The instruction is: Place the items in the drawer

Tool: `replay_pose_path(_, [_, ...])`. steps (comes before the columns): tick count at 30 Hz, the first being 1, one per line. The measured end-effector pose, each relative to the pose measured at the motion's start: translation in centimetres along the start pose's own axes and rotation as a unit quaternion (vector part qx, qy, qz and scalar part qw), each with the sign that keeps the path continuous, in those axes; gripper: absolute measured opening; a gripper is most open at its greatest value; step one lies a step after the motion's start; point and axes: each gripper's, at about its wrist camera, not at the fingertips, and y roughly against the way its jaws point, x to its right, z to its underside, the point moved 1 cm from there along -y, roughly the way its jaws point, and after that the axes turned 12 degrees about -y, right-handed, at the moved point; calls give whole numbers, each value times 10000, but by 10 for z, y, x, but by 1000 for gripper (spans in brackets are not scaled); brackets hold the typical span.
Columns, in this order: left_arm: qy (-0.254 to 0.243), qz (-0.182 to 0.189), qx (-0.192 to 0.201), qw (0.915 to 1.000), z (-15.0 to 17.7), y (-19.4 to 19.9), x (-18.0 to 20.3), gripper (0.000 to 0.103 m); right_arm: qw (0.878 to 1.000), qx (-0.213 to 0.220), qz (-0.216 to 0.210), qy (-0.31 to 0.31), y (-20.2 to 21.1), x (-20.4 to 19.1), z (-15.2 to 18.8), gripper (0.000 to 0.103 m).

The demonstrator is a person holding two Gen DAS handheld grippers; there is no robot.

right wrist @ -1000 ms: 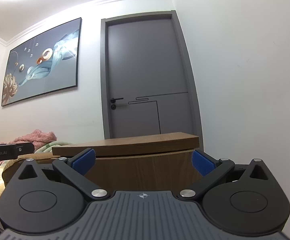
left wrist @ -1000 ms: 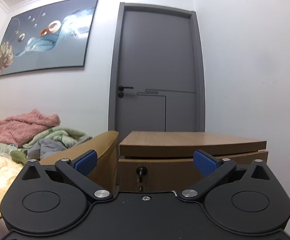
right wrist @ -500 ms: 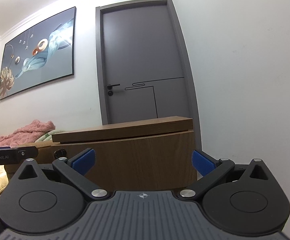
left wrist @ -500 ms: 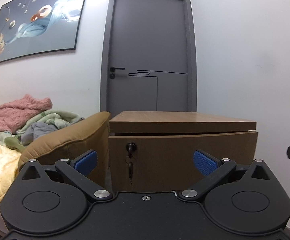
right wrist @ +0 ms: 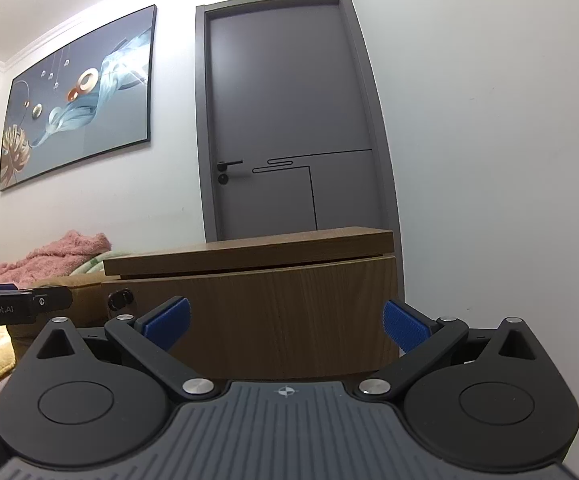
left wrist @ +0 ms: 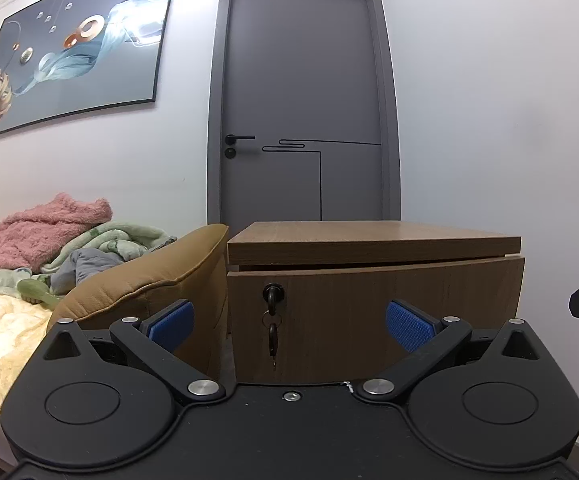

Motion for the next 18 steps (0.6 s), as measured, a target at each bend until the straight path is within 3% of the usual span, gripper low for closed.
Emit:
replay_pose_path(6, [-360,1,100,9993,0,-4,15,102,10000,-29,-37,56,-2,0,-1,103])
replay_pose_path(18, [-138,-15,52,9999,1,2,10,102,9999,37,-132,-83,10,4,-1,103])
